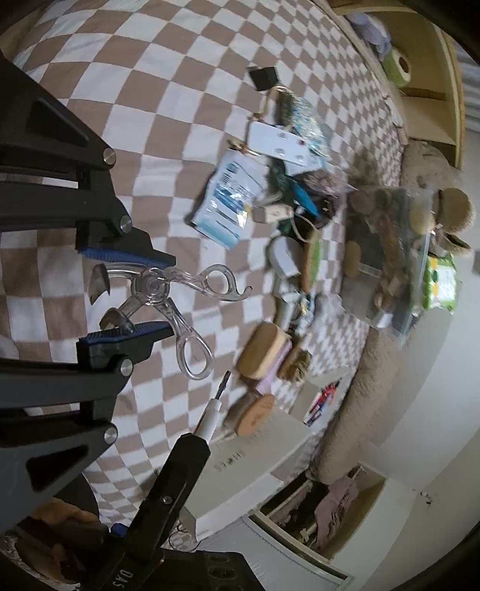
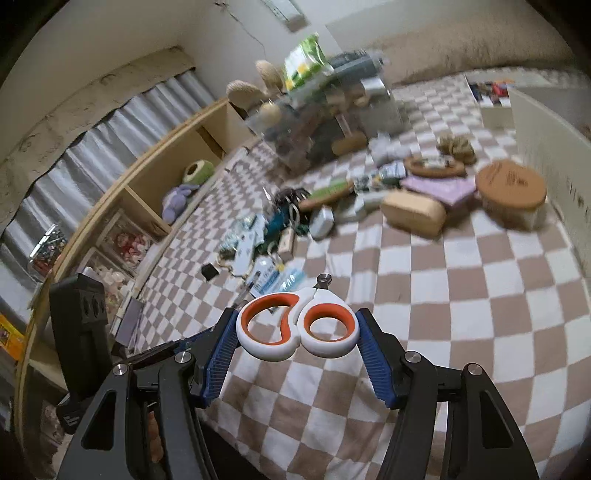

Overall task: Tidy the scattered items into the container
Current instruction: 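Carry the clip and scissors in both tools over the white box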

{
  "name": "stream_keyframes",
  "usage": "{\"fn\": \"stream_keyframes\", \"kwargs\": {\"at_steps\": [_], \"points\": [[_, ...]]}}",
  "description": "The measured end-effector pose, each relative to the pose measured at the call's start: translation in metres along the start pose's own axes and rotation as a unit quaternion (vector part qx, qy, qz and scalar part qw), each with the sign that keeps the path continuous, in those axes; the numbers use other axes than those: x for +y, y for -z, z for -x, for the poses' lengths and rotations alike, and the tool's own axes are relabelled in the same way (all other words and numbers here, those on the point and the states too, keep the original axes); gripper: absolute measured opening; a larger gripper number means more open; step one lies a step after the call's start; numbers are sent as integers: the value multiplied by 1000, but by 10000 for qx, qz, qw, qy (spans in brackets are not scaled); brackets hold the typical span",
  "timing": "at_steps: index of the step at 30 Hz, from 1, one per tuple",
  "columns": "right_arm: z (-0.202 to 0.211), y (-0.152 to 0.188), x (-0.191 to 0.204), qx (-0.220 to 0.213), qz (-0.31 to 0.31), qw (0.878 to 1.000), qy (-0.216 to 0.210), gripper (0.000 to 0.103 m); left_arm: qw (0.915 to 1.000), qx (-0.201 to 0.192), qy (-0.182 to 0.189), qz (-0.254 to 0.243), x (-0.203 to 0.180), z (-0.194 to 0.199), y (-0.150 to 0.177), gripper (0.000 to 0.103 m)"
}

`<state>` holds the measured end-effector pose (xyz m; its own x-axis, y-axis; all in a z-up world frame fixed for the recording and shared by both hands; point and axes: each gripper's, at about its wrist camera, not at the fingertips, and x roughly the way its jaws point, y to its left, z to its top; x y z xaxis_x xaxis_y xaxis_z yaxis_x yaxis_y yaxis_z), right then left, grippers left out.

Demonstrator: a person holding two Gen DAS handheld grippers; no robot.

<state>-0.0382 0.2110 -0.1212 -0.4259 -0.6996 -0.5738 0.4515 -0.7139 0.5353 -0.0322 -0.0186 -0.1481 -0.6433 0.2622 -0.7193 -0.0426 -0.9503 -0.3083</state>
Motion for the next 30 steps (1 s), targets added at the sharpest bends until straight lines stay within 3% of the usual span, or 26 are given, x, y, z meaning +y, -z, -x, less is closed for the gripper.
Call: {"fn": "stream_keyframes", "kwargs": {"at_steps": [16,30], "points": [[77,-30,8,-857,242,9960,13,65,9961,-722,264,-431,-50,53,-39,29],[134,-47,-9,-1437,286,9891,131,65,9912,-829,666,-791,-110,59,-54,29]]}}
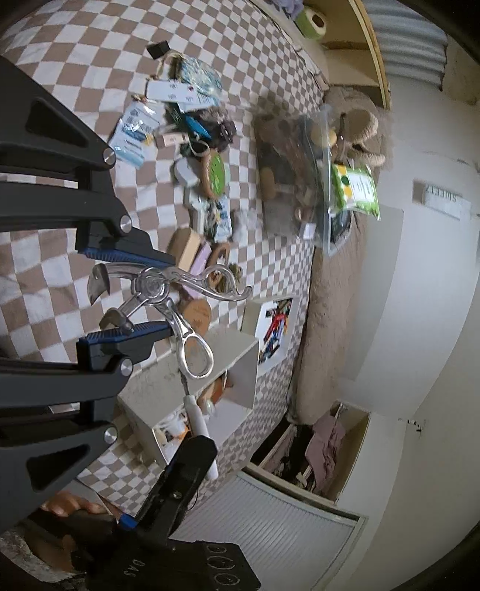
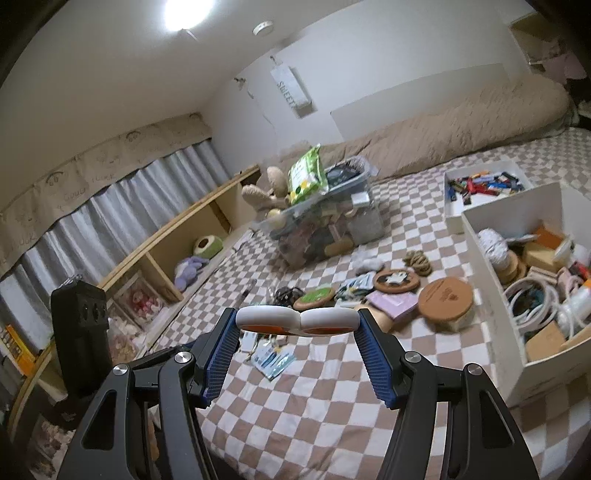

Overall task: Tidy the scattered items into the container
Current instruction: 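Carry the clip and scissors in both tools over the white box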

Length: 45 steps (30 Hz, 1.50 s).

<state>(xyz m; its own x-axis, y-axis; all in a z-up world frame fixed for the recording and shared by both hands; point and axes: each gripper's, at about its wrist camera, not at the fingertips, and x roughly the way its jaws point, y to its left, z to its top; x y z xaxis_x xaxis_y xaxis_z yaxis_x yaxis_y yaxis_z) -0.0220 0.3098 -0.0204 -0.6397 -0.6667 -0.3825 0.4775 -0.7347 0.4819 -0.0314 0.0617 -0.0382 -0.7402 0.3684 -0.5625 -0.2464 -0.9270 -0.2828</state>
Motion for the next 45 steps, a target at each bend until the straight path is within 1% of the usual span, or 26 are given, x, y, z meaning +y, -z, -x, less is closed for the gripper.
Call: {"fn": "stream_keyframes", "kwargs": {"at_steps": [7,10,13,20,24,26,31,37,42,45], "points": [[33,-28,-26,-407,11,9989,220,65,9996,-105,211,-156,-26,-9,-21,29],[53,-39,-43,-684,-76,9971,331,65,9991,-158,329,-230,-37,-15,-30,29],[67,-47,-62,-856,-165,9950,479,65,9982,-160,479,-317,-52,-26,-40,29],[92,-67,-114,-1054,-369,9886,1011,65,9958,-39,795,-451,-83,-59,-56,29],[99,-81,-143,-1095,-444,9842,1318,65,9940,113,946,-534,-102,-85,-60,29],[98,-87,-155,-1054,-450,9830,1438,65,9933,182,998,-563,-109,-95,-60,29],[82,-104,-190,-770,-474,9809,1723,65,9911,378,1105,-640,-128,-123,-63,29],[46,-119,-230,-208,-568,9779,2003,65,9893,552,1149,-709,-141,-151,-66,29],[9,-131,-260,309,-526,9682,2427,65,9882,636,1192,-727,-144,-171,-70,29],[-8,-138,-276,518,-597,9639,2544,65,9878,692,1198,-712,-145,-182,-72,29]]}}
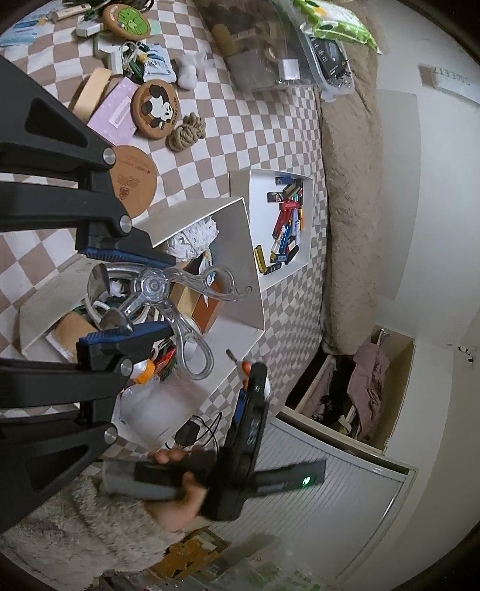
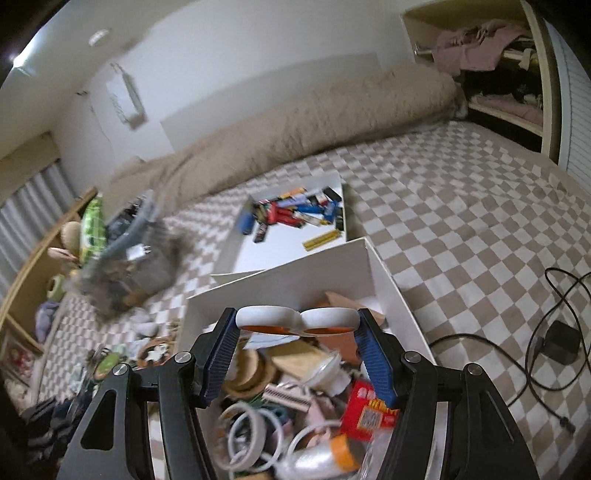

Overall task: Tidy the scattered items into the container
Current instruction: 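Carry the clip and scissors in both tools over the white box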

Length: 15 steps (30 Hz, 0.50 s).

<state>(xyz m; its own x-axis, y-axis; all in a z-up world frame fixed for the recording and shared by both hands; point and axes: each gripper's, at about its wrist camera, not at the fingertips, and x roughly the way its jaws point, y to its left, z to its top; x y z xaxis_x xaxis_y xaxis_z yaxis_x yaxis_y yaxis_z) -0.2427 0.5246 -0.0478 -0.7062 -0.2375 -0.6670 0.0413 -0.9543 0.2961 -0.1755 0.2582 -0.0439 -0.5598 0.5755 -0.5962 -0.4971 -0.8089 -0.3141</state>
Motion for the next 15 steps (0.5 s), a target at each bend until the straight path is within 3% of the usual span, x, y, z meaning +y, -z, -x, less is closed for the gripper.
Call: {"fn": "stream_keyframes", "kwargs": {"at_steps": [9,15], "points": [[-62,-28,-6,550,127,9973,472,65,9999,126,-52,67,11,-24,-5,29],[-80,-34,-12,524,219,9973,457,65,9998,174,-40,79,11,-38,-11,29]]}}
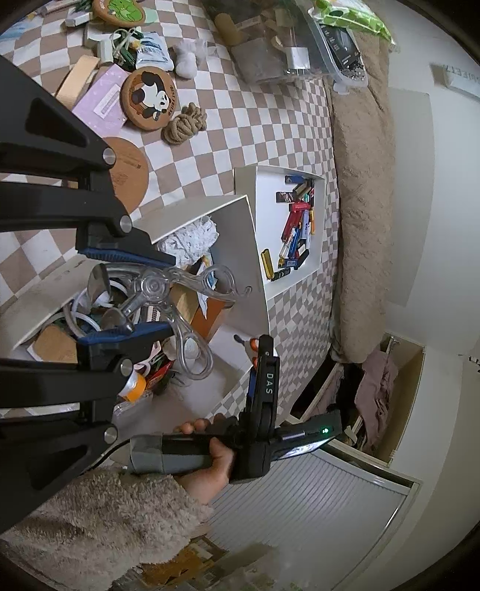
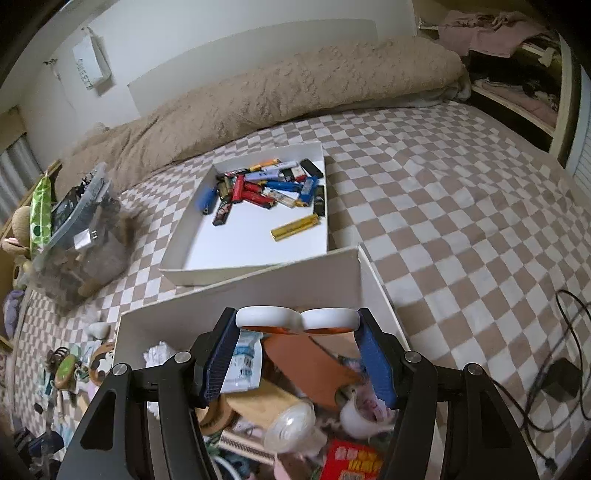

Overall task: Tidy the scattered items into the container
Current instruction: 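Carry the clip and scissors in both tools over the white box, then open the right tool to drop the scissors into the white box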

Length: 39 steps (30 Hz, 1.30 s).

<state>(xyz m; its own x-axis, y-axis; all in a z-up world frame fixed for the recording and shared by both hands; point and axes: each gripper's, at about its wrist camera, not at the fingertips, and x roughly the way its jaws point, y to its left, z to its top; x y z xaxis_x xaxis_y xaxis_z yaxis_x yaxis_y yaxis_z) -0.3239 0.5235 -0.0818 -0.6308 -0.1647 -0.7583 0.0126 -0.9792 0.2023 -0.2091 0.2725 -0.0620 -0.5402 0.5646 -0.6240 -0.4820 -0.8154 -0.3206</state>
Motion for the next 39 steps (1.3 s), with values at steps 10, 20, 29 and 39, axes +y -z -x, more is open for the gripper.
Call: {"fn": "stream_keyframes", "kwargs": {"at_steps": [10,20,29,39], "points": [[-16,2,-2,87,43,10000,-9,99,10000,52,1,-78,-9,-12,-7,29],[23,12,-6,-12,-58,9985,-543,99,9999,124,77,-29,-16,-22,-9,29],[64,32,-15,-351,-249,9944,-968,99,9993,328,173,61,-23,-47,-17,29],[90,53,-24,-642,-368,9898,-1214,103,9968,788,71,-105,-27,-88,-20,29]]}}
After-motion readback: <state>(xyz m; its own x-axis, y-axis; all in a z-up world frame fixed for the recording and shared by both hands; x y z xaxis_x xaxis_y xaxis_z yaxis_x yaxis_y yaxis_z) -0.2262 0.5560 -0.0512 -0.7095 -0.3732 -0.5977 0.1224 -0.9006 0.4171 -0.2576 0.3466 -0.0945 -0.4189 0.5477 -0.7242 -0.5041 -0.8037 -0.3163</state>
